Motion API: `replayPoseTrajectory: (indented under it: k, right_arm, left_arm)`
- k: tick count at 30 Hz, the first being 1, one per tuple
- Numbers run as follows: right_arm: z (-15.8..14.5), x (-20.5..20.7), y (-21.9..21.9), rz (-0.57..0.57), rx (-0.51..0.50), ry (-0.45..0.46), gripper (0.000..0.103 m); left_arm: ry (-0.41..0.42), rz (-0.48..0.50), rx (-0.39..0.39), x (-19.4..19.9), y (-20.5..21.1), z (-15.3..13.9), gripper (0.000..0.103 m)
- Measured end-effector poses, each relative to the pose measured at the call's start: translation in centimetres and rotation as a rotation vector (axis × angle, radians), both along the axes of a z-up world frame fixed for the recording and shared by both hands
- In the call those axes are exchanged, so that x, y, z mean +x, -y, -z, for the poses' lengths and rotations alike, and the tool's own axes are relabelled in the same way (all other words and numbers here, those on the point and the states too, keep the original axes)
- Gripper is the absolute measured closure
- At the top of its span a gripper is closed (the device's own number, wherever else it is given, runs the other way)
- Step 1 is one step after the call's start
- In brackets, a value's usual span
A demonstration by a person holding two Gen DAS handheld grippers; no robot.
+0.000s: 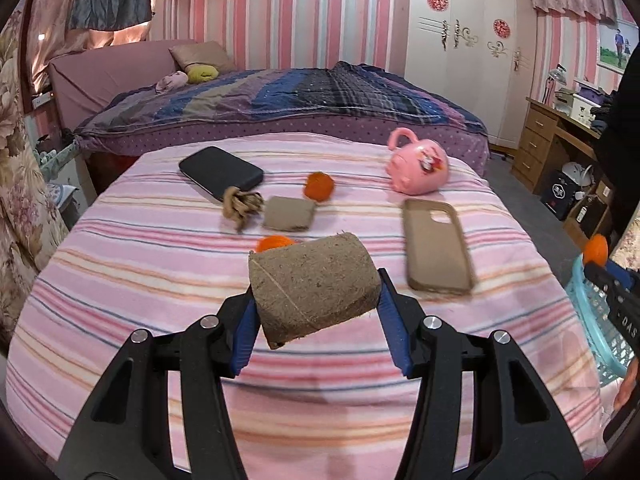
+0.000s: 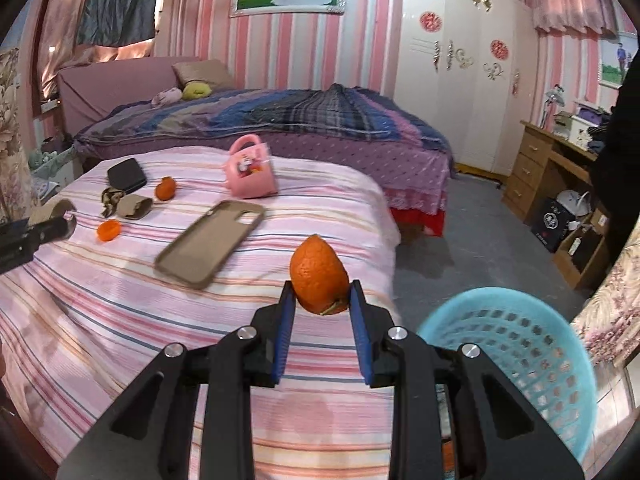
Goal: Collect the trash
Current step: 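Carry the paper roll and tangerine over the blue basket with both tools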
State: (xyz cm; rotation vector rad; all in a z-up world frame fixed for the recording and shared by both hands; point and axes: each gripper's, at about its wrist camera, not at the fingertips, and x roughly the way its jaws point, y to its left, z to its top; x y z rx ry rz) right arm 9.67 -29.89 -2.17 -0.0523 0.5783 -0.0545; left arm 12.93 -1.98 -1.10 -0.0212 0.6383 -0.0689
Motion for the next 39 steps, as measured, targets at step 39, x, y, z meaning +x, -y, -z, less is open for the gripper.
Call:
replayPoseTrajectory:
  k: [39]
  right_arm:
    - [2.3,-7.9,21.8,0.366,0.085,0.047,0.075]
  left_arm:
    - [0.117,0.369,0.006,-3.9,24.9,1.0,0.050]
